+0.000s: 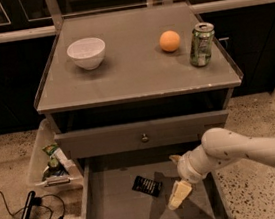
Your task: Pick rxbar chocolate from middle drawer and place on counter
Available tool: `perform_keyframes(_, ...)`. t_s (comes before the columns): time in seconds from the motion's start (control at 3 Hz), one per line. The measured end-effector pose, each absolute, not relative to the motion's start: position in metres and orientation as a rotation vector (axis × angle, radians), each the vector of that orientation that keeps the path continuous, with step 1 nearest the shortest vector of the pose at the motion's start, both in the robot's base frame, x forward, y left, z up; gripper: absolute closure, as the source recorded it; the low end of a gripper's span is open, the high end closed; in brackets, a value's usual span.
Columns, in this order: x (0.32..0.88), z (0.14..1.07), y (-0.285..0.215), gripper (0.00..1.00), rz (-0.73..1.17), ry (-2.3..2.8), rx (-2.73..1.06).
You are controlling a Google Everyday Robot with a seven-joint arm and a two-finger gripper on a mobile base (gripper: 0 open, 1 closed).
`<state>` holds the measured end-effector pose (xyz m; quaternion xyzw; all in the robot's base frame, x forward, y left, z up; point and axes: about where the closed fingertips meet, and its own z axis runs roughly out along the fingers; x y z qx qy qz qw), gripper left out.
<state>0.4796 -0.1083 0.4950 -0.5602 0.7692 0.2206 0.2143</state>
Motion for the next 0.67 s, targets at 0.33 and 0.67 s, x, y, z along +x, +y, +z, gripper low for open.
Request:
perform_keyframes(0.33,0.493,0.465,-0.096,0.0,0.597,2.075,-1.512)
perform_keyframes(0.67,0.511,0.43,-0.083,0.0,0.598,2.012,-1.466)
